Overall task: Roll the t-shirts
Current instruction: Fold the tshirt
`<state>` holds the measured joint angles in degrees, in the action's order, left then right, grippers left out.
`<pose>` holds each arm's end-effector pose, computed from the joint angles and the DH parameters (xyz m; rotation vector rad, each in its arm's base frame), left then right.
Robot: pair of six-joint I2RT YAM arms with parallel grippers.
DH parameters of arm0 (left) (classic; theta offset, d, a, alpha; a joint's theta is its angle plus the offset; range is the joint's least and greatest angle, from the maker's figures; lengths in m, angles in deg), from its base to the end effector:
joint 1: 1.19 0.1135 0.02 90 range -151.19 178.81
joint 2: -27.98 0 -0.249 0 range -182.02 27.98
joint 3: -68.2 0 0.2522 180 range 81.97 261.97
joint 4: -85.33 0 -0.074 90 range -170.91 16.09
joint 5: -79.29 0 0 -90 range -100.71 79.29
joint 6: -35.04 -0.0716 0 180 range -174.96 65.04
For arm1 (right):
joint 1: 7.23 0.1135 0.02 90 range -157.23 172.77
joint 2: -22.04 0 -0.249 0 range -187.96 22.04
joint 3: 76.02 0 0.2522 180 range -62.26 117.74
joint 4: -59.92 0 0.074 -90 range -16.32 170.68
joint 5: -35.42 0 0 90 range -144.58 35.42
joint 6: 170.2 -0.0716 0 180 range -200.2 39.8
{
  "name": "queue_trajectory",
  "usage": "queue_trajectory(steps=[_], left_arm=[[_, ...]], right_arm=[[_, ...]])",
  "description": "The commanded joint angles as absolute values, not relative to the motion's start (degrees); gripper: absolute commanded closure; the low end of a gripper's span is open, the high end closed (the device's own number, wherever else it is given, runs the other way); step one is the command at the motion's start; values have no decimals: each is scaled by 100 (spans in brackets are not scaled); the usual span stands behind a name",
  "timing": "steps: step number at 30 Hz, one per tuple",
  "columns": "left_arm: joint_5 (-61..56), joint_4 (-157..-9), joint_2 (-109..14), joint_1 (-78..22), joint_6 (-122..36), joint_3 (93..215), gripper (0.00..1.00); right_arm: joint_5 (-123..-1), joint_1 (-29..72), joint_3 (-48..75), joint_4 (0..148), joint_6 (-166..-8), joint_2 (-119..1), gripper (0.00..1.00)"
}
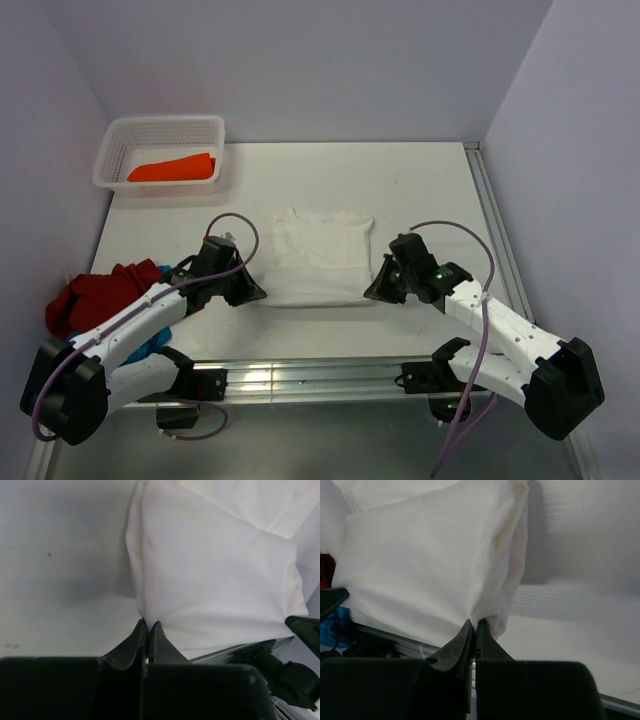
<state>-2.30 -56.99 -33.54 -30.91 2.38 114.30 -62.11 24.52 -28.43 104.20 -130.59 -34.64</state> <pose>0.1957 -0.1238 0.1495 -0.5742 2.6104 -0.7564 0.1811 0.1231 0.1654 0.3728 2.6288 0.7090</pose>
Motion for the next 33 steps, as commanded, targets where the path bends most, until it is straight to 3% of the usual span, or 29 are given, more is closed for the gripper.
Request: queue_trajectory(steps=[1,7,17,25,33], left_arm=[[-316,-4971,-3398,-2766,217,11756,100],[466,-4980,-3915,-1931,111,12116,100],[1547,-4901,-5726,-1473,-21,13310,100],[1575,-5014,-6658,-973,173,13672,100],[1583,-5445,-7458,-778,296,13751,100]], right_arm=[[-6450,1933,-2438,11366,-12722,-3377,100],[-6669,1202,-1516,12017,-12502,-4175,100],[-7908,174,-672,12088,-12353,-5809,100],[-8174,-485,-390,11641,-12634,-7058,100],[-7989,-477,-65,11183,-12845,-7947,100]])
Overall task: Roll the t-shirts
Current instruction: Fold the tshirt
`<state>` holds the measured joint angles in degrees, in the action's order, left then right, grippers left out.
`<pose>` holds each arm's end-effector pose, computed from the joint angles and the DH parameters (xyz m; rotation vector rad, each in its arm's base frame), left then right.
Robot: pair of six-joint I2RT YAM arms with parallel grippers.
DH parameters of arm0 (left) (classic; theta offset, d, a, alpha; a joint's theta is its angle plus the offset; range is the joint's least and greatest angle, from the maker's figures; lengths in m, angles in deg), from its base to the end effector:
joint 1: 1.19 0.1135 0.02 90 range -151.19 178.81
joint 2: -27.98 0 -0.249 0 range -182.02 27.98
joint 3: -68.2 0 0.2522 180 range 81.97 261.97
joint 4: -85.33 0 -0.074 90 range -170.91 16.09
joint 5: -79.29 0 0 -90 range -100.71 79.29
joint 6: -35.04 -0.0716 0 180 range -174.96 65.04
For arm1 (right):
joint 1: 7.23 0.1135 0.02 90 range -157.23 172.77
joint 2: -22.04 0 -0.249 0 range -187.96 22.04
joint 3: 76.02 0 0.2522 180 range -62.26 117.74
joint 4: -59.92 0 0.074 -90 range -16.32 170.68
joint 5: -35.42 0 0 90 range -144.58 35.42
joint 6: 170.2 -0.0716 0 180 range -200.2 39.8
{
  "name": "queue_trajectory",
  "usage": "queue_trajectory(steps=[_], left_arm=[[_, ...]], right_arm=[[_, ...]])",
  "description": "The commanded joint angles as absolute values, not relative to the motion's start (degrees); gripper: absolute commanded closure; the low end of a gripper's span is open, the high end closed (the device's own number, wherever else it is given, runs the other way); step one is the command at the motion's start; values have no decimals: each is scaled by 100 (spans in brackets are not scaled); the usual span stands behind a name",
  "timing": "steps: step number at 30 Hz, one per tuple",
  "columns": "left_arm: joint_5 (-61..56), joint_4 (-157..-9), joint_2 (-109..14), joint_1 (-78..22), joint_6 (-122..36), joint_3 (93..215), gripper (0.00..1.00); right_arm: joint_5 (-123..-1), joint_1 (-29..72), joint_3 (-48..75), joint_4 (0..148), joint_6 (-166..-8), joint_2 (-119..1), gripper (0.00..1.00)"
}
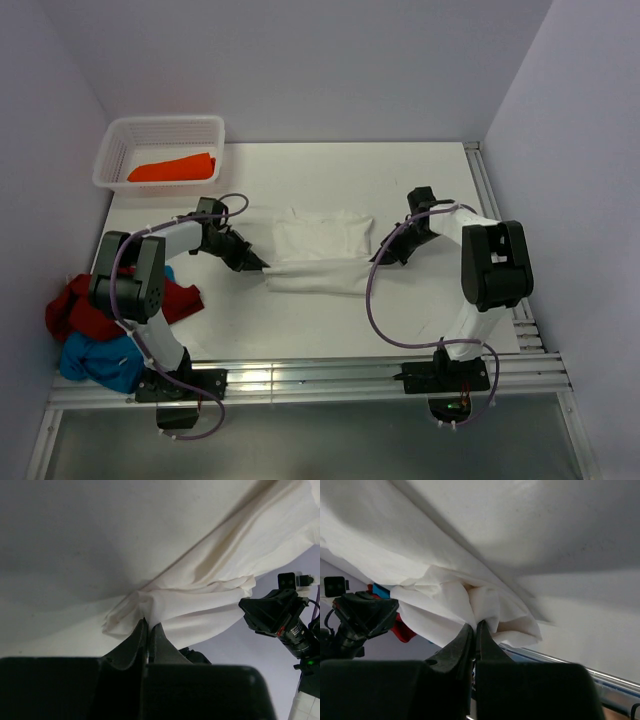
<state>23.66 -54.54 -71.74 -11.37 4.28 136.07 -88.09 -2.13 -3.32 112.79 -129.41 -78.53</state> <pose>0.3053 -0.0959 0.0993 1.0692 -2.6838 0.9941 0.3054 0.0669 0.1084 -1.0181 -2.7002 -0.8794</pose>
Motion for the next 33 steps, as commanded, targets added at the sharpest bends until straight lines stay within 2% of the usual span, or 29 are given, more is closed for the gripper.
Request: queue_trajectory(steps=[1,3,6,7,8,9,10,12,13,15,16,17,19,24,26,28,33], left_arm=[[1549,-5489,-7520,-778,305,13786,100],[1487,-5507,-7634,-770,313,13821,100],[1566,-5586,-7653,-769,208,13874,100],[1662,-5708,-7583,-769,77,13805,96],[1837,-6066,-7469,-769,93,13700,88],[1847,-6191,-7189,-769,155,13585,81],[1856,-6358,-7047,-761,216,13410,69],[1909,-6492,-6765,-761,234,13356,54],[1874,-6448,-6704,-761,156,13425,34],[1717,-6186,-6511,-761,76,13531,22],[1611,-6132,-6432,-761,-46,13636,10],[1566,-6070,-6248,-761,-82,13672,5],[1461,-5921,-6098,-761,-187,13777,1],[1294,-5657,-5334,-892,-495,13857,0],[969,-5463,-5035,-989,-670,13752,1],[759,-5428,-4587,-1182,-776,13437,1],[328,-5743,-3857,-1306,-847,12445,1]], right_arm=[[-7963,-459,-12,11122,-12845,-7991,100],[-7893,-451,6,11077,-12827,-8009,100],[-7743,-442,-20,10990,-12766,-7895,82],[-7673,-450,-73,10937,-12774,-7738,74],[-7603,-451,-108,10876,-12731,-7658,64],[-7594,-451,-143,10823,-12731,-7579,61],[-7576,-451,-170,10796,-12713,-7439,59],[-7427,-442,-144,10813,-12643,-7324,57],[-7383,-433,-144,10813,-12608,-7184,55],[-7225,-442,-152,10805,-12555,-7034,53],[-7207,-442,-205,10718,-12511,-6850,52],[-7215,-433,-257,10630,-12406,-6744,51],[-7741,-442,-642,9992,-12265,-6307,52],[-7937,-126,-1084,9644,-12002,-5619,51],[-7893,180,-1250,9609,-11818,-5312,36],[-7866,366,-1513,9513,-11668,-5014,1],[-7427,718,-2128,9337,-11807,-4441,3]])
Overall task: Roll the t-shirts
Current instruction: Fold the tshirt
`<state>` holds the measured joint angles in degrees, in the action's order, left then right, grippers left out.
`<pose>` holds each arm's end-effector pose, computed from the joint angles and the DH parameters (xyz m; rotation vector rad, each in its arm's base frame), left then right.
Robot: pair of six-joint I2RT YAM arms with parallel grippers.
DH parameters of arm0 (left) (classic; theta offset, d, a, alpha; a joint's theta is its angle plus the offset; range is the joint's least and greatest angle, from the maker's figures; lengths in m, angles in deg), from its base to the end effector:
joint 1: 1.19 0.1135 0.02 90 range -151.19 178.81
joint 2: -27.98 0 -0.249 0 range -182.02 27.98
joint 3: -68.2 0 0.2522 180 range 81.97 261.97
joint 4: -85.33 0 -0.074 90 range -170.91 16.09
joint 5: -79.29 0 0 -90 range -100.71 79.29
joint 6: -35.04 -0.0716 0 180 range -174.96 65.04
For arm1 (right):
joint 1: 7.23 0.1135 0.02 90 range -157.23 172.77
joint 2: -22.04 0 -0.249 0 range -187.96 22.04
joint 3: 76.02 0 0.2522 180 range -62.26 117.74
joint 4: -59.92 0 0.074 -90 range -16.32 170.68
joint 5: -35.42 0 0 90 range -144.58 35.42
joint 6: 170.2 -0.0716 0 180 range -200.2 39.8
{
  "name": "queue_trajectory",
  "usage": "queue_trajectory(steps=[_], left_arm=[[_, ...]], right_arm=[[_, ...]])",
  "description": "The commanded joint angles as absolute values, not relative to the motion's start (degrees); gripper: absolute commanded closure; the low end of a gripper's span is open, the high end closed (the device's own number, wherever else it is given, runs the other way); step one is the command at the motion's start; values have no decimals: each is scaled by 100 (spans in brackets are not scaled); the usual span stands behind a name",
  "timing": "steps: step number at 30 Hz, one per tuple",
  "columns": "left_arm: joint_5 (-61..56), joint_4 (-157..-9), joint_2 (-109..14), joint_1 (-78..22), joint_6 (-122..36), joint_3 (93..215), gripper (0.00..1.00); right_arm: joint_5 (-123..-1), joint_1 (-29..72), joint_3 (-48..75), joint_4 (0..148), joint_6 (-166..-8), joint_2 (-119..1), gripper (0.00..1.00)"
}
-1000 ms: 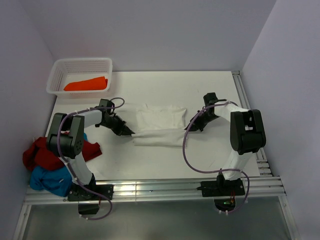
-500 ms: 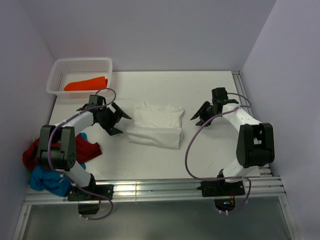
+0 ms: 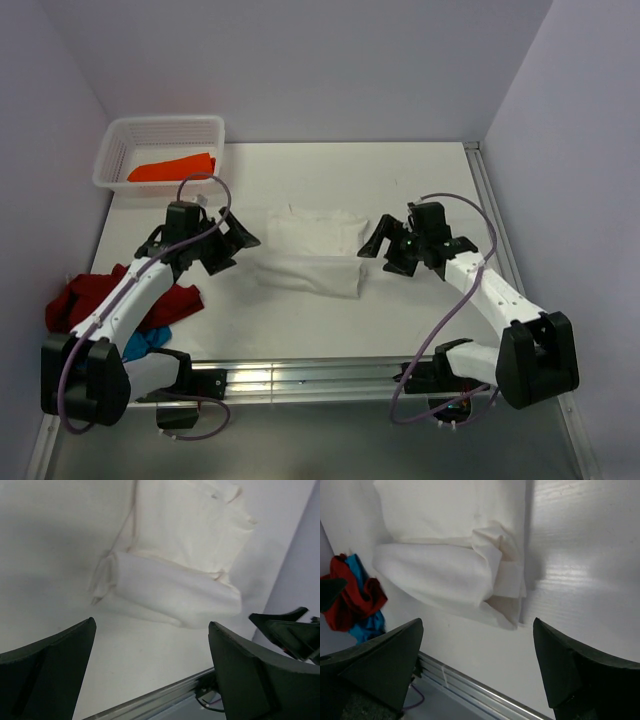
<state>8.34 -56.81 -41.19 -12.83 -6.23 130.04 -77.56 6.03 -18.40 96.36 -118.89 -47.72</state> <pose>0.2709 -0.0797 0.2135 -0.6274 2.4107 -0.8755 0.2593 0.0898 0.1892 0.3660 2.5027 0.8784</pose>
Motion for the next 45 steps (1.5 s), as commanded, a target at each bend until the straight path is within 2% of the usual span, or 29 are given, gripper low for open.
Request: queue_trajectory(steps=[1,3,6,7,9,11,14,19,23,28,32,37,41,42,44,45], left_arm=[[301,-5875,-3786,-1306,-855,12303,1],[116,-6130,-3636,-1332,-812,12109,0],[151,-6569,-3540,-1393,-943,11923,0],[116,-6605,-3530,-1437,-1065,11958,1],[20,-6667,-3513,-1586,-1250,12063,1],[-164,-6632,-3522,-1674,-1225,12073,1],[203,-7000,-3557,-1719,-1672,11932,2],[160,-7229,-3609,-1719,-1480,11782,2],[282,-7414,-3951,-1719,-1278,11800,4],[256,-7484,-4189,-1745,-1277,11862,10],[221,-7590,-4338,-1824,-1286,11853,11],[353,-7818,-4593,-1859,-1225,11835,20],[423,-7836,-4787,-1903,-1233,11958,31],[423,-7819,-4805,-1912,-1233,11976,37],[450,-7792,-4814,-1921,-1251,11985,44],[450,-7801,-4814,-1930,-1251,11985,50]], right_arm=[[-7331,805,-2147,9328,-11860,-4423,5],[-6918,999,-2069,9381,-11887,-4431,7],[-6331,1491,-1824,9539,-11773,-4572,15],[-6215,1692,-1779,9556,-11625,-4633,22],[-5899,1895,-1778,9478,-11439,-4608,27],[-5827,2062,-1848,9303,-11237,-4529,26],[-5784,2177,-2059,8933,-10824,-4239,20],[-5345,2257,-1964,9142,-10603,-4097,19],[-5396,2257,-1866,9179,-10946,-4387,26],[-5616,2257,-1910,8810,-11175,-4765,30],[-5791,2265,-1866,8652,-11271,-5038,32],[-5994,2257,-1823,8449,-11438,-5328,40],[-6047,2257,-1866,8353,-11518,-5381,56],[-6055,2257,-1884,8353,-11535,-5346,66],[-6047,2257,-1901,8370,-11553,-5293,78],[-6038,2257,-1901,8414,-11562,-5232,93]])
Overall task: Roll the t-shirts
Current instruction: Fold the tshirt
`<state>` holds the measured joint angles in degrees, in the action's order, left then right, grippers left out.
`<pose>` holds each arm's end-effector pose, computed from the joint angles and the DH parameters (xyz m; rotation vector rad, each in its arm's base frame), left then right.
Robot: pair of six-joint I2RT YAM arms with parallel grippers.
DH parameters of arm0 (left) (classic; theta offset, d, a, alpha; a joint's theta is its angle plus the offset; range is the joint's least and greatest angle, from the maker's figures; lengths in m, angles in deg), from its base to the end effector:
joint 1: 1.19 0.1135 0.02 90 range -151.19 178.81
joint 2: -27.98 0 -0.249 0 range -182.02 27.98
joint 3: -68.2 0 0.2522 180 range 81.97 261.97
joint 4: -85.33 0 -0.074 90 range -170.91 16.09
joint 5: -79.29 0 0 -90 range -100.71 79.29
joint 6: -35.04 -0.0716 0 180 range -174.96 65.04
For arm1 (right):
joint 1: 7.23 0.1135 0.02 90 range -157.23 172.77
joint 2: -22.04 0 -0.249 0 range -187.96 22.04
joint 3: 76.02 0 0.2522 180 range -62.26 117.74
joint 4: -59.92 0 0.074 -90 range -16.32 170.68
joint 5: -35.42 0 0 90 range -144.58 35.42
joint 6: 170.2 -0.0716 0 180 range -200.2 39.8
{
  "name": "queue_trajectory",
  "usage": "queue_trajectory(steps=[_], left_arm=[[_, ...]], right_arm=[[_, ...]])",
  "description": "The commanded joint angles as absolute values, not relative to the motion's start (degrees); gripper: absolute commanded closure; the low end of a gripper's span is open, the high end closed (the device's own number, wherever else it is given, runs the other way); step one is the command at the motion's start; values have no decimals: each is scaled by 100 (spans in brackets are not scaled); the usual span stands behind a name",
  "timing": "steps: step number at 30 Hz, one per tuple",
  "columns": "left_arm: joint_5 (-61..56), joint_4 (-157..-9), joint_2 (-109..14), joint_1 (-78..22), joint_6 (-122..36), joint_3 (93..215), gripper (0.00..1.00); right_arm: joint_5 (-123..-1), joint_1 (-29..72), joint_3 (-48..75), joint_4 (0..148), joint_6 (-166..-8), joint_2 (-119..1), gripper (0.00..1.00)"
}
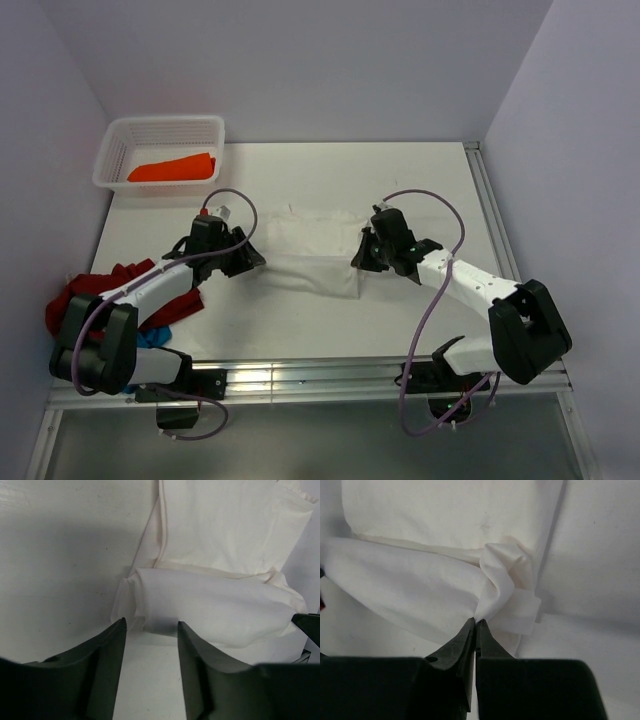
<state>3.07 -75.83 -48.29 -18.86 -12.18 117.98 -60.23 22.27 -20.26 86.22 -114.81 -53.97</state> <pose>0.2688 -0.1035 0.1408 -0.4180 2.4421 -0.7701 0.2544 0.1520 0.1624 0.0618 2.4762 0.6273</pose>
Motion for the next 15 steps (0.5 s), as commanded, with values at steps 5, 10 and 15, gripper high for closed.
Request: queue_trajectory(steps=[5,10,15], left_arm=[[406,-7757,-4656,-1930,-1242,11993,61],[441,-7643,-4725,-1930,-1242,12178,77],[450,-7485,-4787,-1930,-1251,12450,100]], right_arm=[[-5976,2248,-1788,8546,-11562,-5187,100],[-5985,2221,-1699,8616,-11562,-5231,100],[-6107,2151,-1708,8625,-11588,-5196,100]])
